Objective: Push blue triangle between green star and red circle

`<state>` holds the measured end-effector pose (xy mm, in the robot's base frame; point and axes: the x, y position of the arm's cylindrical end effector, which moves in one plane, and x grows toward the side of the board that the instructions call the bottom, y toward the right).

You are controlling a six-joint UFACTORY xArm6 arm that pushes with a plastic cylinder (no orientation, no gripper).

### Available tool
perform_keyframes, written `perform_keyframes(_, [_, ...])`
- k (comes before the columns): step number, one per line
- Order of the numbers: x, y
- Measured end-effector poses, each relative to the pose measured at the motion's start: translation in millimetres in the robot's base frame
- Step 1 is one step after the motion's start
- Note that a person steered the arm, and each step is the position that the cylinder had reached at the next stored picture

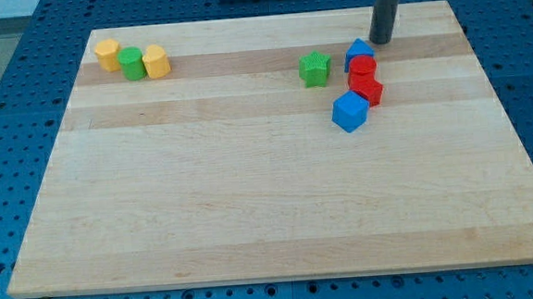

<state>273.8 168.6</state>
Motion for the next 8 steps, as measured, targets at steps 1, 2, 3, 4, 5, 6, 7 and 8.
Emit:
perform_keyframes(1, [1, -4])
perform_keyframes(2, [1, -14])
perform_keyframes(3, [4, -22])
perform_keyframes(4, [15, -23])
perform_keyframes(5, [21, -31])
perform_keyframes(6, [21, -41])
perform_keyframes(7, [21, -44])
perform_keyframes(8, [21, -46])
